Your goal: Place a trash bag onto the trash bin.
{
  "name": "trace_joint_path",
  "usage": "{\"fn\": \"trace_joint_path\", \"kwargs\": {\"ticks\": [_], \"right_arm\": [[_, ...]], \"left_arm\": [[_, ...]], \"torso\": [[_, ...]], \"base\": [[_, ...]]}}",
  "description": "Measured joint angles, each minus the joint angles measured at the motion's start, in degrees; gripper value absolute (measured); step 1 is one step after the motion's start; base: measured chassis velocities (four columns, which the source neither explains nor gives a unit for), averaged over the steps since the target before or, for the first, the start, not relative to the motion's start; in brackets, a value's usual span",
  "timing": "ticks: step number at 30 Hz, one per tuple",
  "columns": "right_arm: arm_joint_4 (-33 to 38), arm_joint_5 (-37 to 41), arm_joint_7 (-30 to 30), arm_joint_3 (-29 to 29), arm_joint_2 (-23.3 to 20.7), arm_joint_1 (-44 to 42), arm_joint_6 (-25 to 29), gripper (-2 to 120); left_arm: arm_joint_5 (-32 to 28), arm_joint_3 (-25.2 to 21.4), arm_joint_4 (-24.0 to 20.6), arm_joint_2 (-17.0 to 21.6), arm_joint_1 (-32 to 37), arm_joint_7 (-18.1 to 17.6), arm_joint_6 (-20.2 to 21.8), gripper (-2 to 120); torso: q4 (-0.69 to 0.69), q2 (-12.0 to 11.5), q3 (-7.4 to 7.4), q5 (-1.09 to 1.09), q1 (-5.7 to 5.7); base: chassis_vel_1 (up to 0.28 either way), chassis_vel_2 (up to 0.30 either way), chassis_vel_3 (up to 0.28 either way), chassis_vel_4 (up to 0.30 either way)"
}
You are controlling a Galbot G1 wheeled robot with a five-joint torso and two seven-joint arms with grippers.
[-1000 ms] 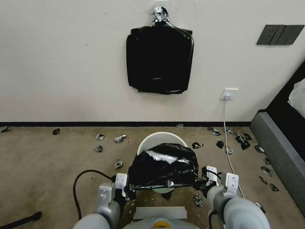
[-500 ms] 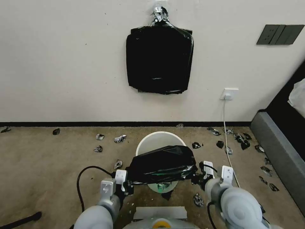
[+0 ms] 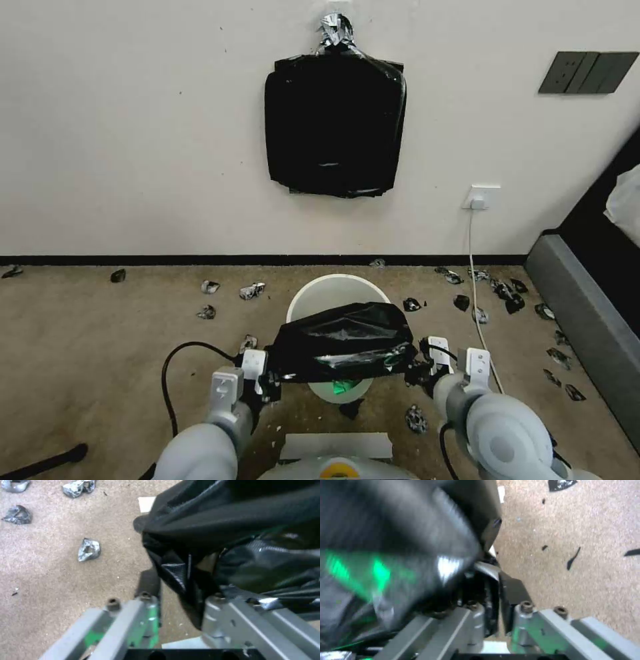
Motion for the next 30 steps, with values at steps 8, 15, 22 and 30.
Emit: {"fn": "trace_joint_path", "kwargs": {"ticks": [8,15,22,30], "right_arm": [[3.3,-1.1,-0.1,2.0,-1.1,-5.3,0.1,43],[4.9,-2.0,-0.6,3.2,-1.1,-7.4,0.3,68],[6.4,-2.6,-0.5,4.5,0.0,-9.4,0.4,92],[7.3,-4.0,-0.9,6.5,0.8,-11.4,0.5,100]], "left_arm": [[2.2,-2.2,-2.4,0.3,3.2,0.2,1.7,52],[6.9,-3.5,-3.2,1.7,5.5,2.4,-0.5,77],[8.1,-6.0,-3.9,4.1,7.0,9.0,-2.5,98],[8.7,-6.8,-4.2,5.5,6.8,17.8,-6.8,100]], "torso": [[0.00,0.0,0.00,0.00,0.00],[0.00,0.0,0.00,-0.01,0.00],[0.00,0.0,0.00,0.01,0.00],[0.00,0.0,0.00,0.00,0.00]], "base": [[0.000,0.000,0.000,0.000],[0.000,0.000,0.000,0.000],[0.000,0.000,0.000,0.000],[0.000,0.000,0.000,0.000]]}}
